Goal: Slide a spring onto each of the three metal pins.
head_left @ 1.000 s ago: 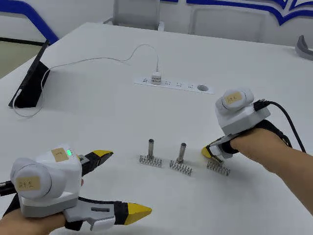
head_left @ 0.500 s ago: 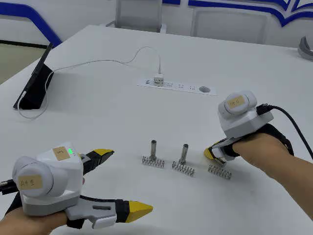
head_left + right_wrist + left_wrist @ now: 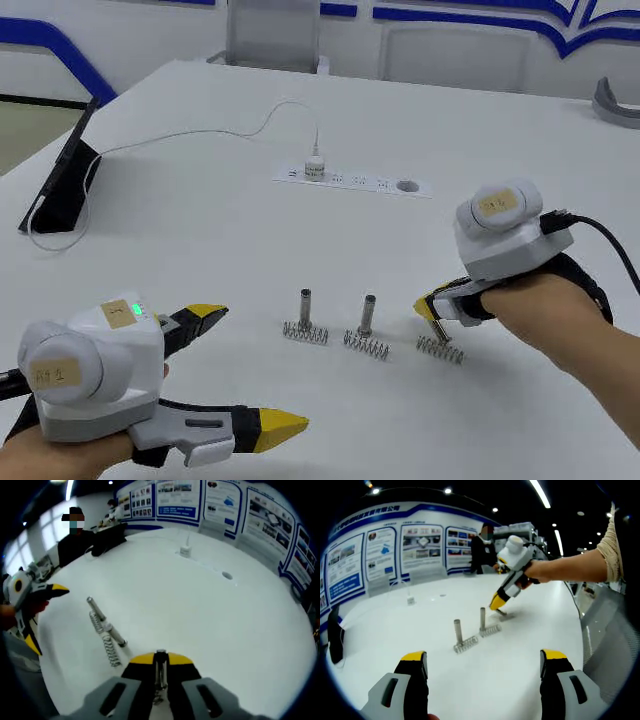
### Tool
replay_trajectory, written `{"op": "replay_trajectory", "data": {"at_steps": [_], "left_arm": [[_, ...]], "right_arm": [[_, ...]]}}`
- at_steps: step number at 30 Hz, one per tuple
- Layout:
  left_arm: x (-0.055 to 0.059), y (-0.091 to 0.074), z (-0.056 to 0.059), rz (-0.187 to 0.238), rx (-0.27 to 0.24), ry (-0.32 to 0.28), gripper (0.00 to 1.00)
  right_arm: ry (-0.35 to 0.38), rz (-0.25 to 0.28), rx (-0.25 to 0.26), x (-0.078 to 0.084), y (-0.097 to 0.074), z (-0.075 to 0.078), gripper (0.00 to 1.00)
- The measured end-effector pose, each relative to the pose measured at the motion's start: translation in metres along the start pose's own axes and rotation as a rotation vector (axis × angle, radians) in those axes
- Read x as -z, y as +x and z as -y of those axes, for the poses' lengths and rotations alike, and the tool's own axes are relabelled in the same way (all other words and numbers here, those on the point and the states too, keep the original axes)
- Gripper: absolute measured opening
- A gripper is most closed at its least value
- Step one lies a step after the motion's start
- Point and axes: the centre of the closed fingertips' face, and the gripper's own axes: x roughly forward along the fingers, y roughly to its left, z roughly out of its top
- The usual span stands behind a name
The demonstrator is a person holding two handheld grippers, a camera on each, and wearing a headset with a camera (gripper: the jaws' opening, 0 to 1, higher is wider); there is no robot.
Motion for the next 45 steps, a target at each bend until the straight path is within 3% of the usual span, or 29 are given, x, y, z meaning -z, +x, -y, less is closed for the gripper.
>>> {"op": "replay_trajectory", "data": {"at_steps": [15, 45], "left_arm": [[-0.006, -0.003, 0.002, 0.003, 0.001, 0.016, 0.95], [-0.010, -0.002, 0.011, 0.012, 0.003, 0.022, 0.94]], "right_arm": [[0.018, 0.064, -0.004, -0.002, -0.015, -0.005, 0.09], [-0.004, 0.105, -0.021, 0.016, -0.032, -0.009, 0.10]]}}
